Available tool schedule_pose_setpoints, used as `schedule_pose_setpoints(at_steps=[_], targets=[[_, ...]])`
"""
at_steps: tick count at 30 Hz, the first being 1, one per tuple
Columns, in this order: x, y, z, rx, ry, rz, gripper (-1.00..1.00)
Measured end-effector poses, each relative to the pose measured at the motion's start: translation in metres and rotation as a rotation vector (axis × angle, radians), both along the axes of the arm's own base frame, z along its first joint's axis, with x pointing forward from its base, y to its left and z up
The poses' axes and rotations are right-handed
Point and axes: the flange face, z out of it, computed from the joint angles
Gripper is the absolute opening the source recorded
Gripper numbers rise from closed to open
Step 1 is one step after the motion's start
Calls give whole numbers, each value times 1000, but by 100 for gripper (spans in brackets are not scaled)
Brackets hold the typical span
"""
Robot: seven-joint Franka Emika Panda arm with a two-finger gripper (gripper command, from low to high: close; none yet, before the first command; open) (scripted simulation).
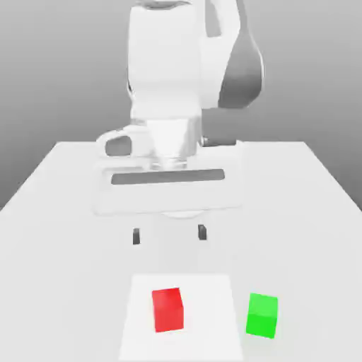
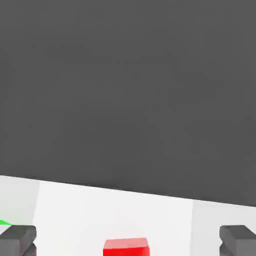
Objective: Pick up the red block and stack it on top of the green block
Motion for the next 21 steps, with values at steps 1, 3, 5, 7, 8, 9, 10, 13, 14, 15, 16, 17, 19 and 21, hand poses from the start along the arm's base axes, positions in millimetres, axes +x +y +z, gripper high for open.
schedule_pose_setpoints(at_steps=[1, 3, 5, 7, 8, 9, 10, 13, 14, 15, 16, 17, 19, 21], targets=[[-6, -1, -20, -4, 33, 7, 0], [-20, -3, -57, -11, 94, 21, 0], [-24, -3, -83, -13, 114, 27, 0], [-25, -4, -106, -14, 120, 29, 0], [-26, -4, -118, -14, 121, 29, 0], [-26, -4, -129, -14, 122, 29, 0], [-27, -4, -135, -14, 122, 29, -100], [-27, -4, -135, -14, 122, 29, -100], [-27, -4, -135, -14, 122, 29, -100], [-27, -4, -135, -14, 123, 28, -100], [-27, -4, -138, -14, 122, 29, -100], [-27, -4, -134, -14, 122, 29, -100], [-26, -4, -117, -14, 122, 29, -100], [-26, -4, -96, -14, 122, 30, -100]])
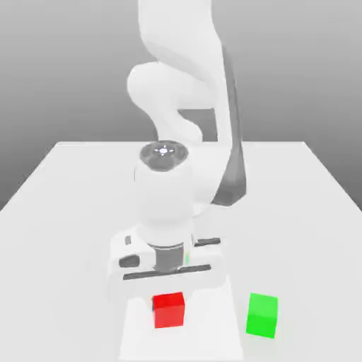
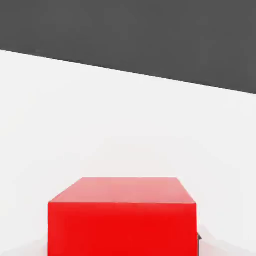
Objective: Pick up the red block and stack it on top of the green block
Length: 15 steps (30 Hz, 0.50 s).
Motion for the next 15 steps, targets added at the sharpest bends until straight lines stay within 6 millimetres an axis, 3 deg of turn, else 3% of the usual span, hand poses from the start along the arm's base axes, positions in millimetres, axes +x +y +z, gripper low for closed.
schedule_pose_setpoints(at_steps=[2, 3, 11, 15], targets=[[0, 6, 19, 1, 0, 4, -100], [2, 18, 25, 3, 0, 15, -100], [-3, 164, 58, 3, 0, 140, -100], [-1, 169, 24, 0, -1, 125, -100]])
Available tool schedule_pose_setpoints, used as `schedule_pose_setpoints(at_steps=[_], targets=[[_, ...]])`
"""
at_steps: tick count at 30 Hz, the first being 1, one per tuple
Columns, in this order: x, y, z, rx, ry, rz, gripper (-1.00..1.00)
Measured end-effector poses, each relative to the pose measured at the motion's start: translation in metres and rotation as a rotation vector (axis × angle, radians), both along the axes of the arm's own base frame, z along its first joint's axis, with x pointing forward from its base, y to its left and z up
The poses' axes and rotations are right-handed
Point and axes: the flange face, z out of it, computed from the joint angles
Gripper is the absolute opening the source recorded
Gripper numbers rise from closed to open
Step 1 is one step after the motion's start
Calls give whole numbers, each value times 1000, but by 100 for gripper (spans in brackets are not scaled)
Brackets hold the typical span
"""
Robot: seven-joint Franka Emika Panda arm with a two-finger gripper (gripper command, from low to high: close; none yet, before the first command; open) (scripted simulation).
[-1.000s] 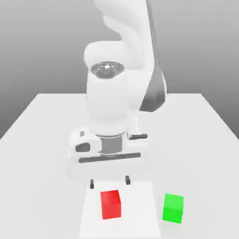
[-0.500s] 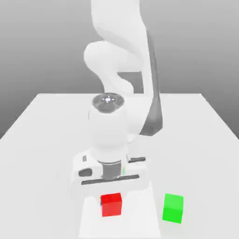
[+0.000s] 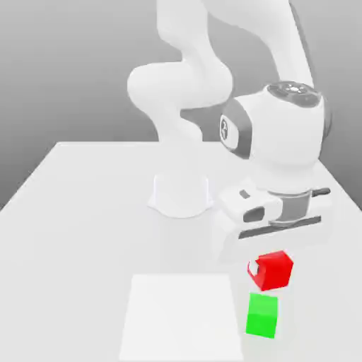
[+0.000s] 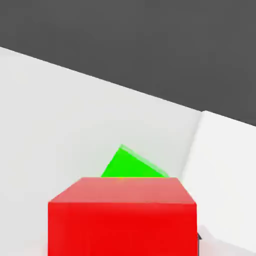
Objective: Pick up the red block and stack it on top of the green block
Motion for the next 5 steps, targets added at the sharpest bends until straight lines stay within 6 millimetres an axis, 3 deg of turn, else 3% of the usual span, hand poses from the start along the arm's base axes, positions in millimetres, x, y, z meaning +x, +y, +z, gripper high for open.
schedule_pose_setpoints(at_steps=[1, 2, 5], targets=[[0, 0, -12, 0, 0, -1, -100], [-1, 0, -22, 0, 0, -1, 100], [-1, 0, -22, 0, 0, -1, 100]])
